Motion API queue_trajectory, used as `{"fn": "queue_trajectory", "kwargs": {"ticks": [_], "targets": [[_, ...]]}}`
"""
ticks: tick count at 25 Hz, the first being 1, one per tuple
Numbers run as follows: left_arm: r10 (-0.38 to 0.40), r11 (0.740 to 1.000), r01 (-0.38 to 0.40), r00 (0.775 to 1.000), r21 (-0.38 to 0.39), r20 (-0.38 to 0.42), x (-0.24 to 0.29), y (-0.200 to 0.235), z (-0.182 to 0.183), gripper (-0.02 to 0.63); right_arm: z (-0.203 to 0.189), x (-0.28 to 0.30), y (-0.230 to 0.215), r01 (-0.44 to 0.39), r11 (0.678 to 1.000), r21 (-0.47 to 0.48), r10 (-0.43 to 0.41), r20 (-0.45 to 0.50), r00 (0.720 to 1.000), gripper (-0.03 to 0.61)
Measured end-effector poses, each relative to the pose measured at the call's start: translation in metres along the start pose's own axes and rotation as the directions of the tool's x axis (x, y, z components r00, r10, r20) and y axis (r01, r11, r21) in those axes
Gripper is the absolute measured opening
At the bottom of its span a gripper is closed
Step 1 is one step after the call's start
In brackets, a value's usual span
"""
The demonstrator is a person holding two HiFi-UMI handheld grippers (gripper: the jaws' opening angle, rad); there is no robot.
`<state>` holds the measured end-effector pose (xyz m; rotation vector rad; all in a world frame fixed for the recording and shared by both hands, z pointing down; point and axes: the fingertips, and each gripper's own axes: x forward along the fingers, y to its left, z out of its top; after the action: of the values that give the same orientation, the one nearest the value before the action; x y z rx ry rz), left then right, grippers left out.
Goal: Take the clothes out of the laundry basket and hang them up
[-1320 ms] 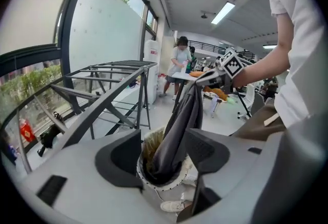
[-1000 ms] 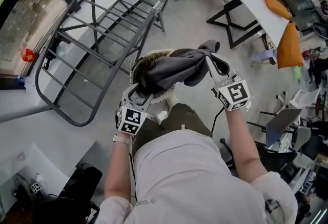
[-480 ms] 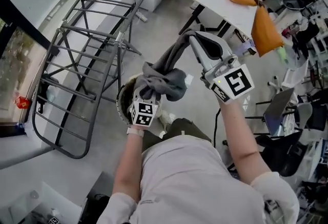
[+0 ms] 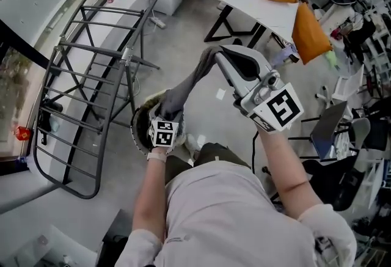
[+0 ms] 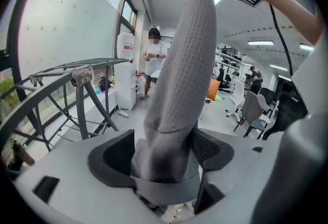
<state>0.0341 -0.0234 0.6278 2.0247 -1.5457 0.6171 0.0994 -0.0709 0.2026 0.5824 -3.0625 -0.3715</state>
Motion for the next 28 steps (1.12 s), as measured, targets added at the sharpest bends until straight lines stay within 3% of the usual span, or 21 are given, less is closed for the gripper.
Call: {"fn": "queue_trajectory", "kwargs": {"ticks": [2, 5, 7, 8, 10, 14, 19, 24, 28], "targets": [[-0.019, 0.999, 0.018, 0.999, -0.041, -0.025, 0.008, -0.003, -0.005, 0.328, 0.013, -0.006, -0.006, -0.003, 1.0, 0.003, 0.003, 0.041, 0.999, 0.011], [-0.049, 0.999, 0.05, 0.994, 0.009, -0.093, 0.028, -0.015, -0.018, 0.328, 0.029, -0.011, -0.029, 0.02, 0.998, 0.057, -0.026, 0.113, 0.993, 0.011], [-0.032, 0.999, 0.032, 0.994, 0.001, -0.103, 0.034, -0.014, -0.023, 0.322, 0.036, -0.014, -0.047, 0.03, 0.996, 0.09, -0.043, 0.146, 0.988, 0.011], [-0.022, 0.999, 0.02, 0.995, -0.026, -0.094, 0.036, -0.011, -0.022, 0.288, 0.038, -0.015, -0.054, 0.031, 0.995, 0.097, -0.046, 0.16, 0.986, 0.011], [-0.002, 0.998, -0.004, 0.996, -0.069, -0.085, 0.036, -0.001, -0.017, 0.036, 0.037, -0.016, -0.069, 0.042, 0.993, 0.107, -0.06, 0.178, 0.982, 0.011], [0.177, 0.983, -0.18, 0.98, -0.027, -0.09, 0.015, 0.034, 0.0, 0.009, 0.021, -0.018, -0.098, 0.076, 0.988, 0.131, -0.1, 0.182, 0.978, 0.011], [0.402, 0.914, -0.404, 0.914, -0.027, -0.051, -0.054, 0.086, 0.023, 0.008, -0.006, -0.008, -0.115, 0.075, 0.992, 0.105, -0.093, 0.179, 0.979, 0.011], [0.546, 0.838, -0.546, 0.838, -0.015, -0.012, -0.122, 0.107, 0.034, 0.008, -0.033, 0.017, -0.103, 0.014, 0.999, 0.036, -0.019, 0.166, 0.986, 0.011], [0.658, 0.752, -0.659, 0.753, 0.027, 0.029, -0.182, 0.114, 0.051, 0.008, -0.052, 0.044, -0.086, -0.055, 0.998, 0.016, 0.052, 0.156, 0.986, 0.011]]}}
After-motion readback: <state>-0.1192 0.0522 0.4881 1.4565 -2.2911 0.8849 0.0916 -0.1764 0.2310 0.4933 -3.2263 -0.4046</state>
